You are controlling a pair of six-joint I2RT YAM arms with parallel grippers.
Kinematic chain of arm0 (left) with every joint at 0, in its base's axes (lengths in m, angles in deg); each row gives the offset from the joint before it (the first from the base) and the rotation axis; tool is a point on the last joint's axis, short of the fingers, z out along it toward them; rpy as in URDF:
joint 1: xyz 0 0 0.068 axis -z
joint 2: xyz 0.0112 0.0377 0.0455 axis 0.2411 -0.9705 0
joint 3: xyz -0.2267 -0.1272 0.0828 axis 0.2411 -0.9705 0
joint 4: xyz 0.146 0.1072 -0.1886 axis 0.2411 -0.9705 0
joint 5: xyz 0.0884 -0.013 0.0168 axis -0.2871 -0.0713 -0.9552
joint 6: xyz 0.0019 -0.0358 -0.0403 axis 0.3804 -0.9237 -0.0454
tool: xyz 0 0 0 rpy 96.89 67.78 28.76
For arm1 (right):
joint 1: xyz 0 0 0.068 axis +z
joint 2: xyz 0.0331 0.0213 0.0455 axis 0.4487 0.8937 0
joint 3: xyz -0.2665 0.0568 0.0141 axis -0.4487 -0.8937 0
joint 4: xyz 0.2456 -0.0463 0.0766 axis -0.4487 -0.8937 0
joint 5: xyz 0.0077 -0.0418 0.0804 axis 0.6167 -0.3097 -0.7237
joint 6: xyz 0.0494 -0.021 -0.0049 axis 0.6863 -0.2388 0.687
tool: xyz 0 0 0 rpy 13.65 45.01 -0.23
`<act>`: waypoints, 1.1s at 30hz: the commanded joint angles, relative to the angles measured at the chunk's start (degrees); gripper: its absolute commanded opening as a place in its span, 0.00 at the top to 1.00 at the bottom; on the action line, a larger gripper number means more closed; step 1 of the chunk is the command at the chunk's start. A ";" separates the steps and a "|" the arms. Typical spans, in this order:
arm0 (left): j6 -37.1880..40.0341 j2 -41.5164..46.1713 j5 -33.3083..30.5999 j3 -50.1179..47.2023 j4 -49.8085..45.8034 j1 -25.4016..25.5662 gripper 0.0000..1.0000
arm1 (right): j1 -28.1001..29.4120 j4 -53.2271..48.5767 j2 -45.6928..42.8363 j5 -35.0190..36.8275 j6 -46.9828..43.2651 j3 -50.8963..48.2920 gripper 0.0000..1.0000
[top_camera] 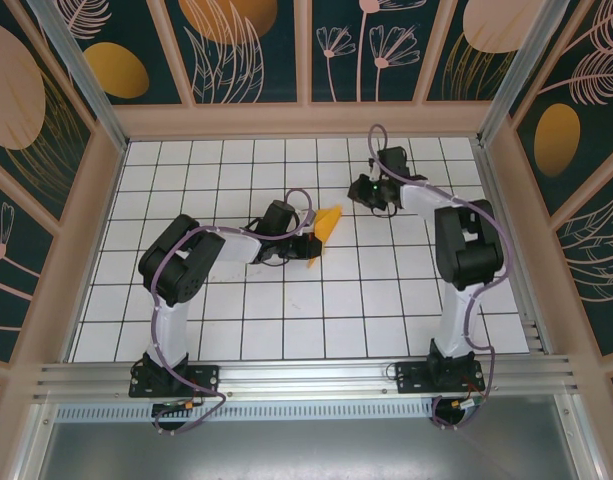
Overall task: Fold a paper plane with a square sheet of paper (fold left side to right side)
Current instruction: Fold the wing for the fifth time at the center of the table.
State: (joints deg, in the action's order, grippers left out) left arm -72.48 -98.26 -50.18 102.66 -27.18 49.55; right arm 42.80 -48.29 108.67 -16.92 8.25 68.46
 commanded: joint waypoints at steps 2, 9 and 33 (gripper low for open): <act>0.74 -0.96 -1.31 -2.48 -8.76 -0.11 0.99 | 5.87 5.67 -2.75 -3.62 5.17 -5.89 0.82; 1.21 -0.70 -1.40 -2.56 -9.31 -0.17 0.98 | 9.23 5.62 3.62 -2.98 6.94 -3.82 0.82; 7.96 5.34 -0.60 -11.36 -16.63 -0.06 0.98 | 7.10 -0.77 10.54 2.05 4.52 -0.64 0.83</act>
State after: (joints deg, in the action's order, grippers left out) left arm -66.60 -92.41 -51.31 95.45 -28.71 49.31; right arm 51.35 -46.65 116.12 -19.77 13.80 66.97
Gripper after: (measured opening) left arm 0.063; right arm 0.173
